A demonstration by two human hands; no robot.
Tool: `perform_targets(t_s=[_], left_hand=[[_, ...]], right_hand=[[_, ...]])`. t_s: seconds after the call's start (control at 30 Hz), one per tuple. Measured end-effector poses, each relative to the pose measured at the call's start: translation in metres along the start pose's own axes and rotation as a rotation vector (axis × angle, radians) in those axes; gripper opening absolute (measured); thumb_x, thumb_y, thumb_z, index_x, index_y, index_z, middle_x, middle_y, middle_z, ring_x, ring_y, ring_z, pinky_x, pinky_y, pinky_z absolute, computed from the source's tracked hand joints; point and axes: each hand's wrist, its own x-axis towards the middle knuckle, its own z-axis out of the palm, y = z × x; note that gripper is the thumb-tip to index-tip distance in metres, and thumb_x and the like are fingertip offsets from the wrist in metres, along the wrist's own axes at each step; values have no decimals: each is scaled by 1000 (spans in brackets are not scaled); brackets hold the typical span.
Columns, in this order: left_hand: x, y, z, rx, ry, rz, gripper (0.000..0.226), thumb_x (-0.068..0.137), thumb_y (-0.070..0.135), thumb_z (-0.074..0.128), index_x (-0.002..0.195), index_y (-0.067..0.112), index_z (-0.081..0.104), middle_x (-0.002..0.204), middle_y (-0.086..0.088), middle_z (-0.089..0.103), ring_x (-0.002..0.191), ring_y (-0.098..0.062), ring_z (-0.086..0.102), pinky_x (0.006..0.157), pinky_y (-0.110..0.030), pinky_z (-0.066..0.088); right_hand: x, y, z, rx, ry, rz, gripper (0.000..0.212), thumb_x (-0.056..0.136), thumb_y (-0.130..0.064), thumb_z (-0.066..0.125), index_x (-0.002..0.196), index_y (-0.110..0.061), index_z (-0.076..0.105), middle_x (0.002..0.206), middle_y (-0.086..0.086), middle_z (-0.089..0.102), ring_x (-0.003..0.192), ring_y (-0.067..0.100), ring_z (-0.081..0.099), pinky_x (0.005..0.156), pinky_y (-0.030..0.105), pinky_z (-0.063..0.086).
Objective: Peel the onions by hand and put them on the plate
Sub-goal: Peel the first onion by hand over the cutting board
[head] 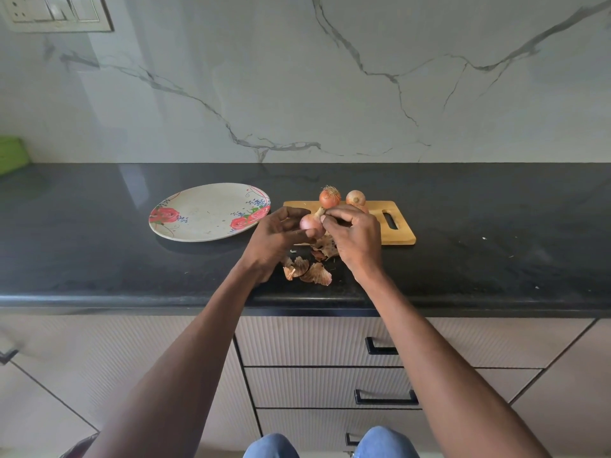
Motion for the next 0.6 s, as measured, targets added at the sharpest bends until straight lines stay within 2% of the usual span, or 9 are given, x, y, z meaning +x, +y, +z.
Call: perform_targets(t_s=[0.07,0.23,0.33,0.4,0.5,0.6], left_hand=[[1,-2,-2,20,5,8,40,79,17,79,116,11,68,119,-16,71,108,-38,69,104,-56,50],[3,-3,-3,-60,10,-26,46,82,17,73,125,5,60,119,-19,71,104,-36,71,101,-56,51],[3,-2,-2,-95,3,-22,32,87,11,73,117,3,64,112,-19,73,100,-33,70,102,-57,51],[2,-2,-2,-106,-5,-23,26,89,10,70,114,4,67,108,-18,74,99,-33,69,103,-58,50],[0,0,-2,-112,-18,-37,31,87,13,68,116,3,68,108,-21,73,98,-33,70,101,-58,51],[2,0,-5,-103,-26,-53,27,91,11,65,117,4,68,108,-19,73,97,-31,71,99,-55,53]], right_hand=[[-1,1,0,1,9,1,8,84,-16,76,87,-9,79,87,-6,74,86,5,67,93,47,51],[0,2,1,-27,-25,-6,5,85,-13,76,89,-12,78,87,-14,69,89,2,64,96,51,49],[0,3,2,-62,-29,-18,7,86,-10,74,91,-9,77,92,-7,72,91,3,62,96,49,50],[-1,3,2,-72,-32,-35,6,86,-9,73,90,-7,76,92,-1,73,89,6,63,92,42,52],[-2,0,3,-76,-31,-66,12,87,-14,73,85,-2,74,85,4,72,78,12,64,75,27,54],[-4,-2,4,-91,-34,-81,15,87,-15,75,81,-2,71,82,5,70,75,13,62,70,11,47]])
